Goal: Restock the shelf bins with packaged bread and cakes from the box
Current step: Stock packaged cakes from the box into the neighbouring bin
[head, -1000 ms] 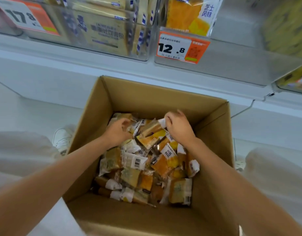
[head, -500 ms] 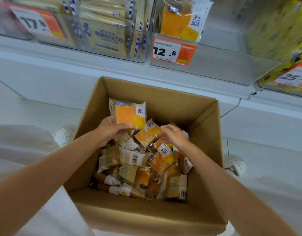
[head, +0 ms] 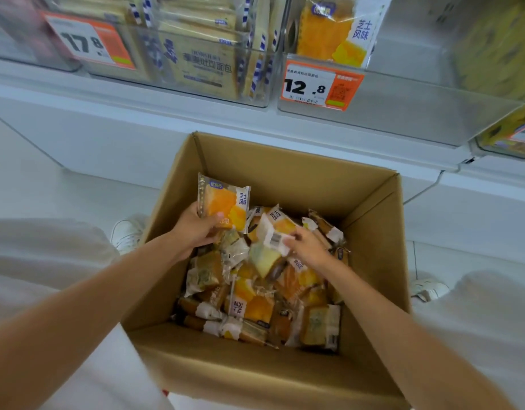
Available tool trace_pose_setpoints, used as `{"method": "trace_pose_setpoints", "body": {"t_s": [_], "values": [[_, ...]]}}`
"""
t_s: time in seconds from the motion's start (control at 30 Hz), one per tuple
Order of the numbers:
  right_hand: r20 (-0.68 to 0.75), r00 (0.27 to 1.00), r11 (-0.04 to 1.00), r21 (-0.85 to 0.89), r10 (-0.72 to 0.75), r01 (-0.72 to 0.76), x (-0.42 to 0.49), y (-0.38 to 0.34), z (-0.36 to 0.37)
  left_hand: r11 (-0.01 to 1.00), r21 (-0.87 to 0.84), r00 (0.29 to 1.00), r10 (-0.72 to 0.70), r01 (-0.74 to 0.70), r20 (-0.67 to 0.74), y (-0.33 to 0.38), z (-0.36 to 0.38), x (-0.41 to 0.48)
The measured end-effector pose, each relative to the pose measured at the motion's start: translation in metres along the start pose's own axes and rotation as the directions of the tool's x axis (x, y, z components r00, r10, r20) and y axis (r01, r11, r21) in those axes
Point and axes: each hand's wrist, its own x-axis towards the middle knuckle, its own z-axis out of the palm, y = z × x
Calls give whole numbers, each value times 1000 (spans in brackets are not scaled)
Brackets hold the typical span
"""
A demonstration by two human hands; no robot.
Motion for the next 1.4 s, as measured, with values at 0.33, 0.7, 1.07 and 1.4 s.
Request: {"method": "trace_pose_setpoints", "body": {"t_s": [0.33,0.7,1.07,1.4], "values": [[128,953,958,118,-276,262,-55,-89,-13,969,-218,942,-41,119,334,13,47,-18],[-224,974,983,170,-32,72,-19,-80,-39,947,-278,925,-45,159,377,28,29,-16],[-215,950,967,67,-228,247,-45,-112,-75,996,-89,884,32,11,466,47,45,-51],[-279,942,780,626,188,30,-73,-162,-63,952,-139,881,307,-274,360,95,68,-99]]}}
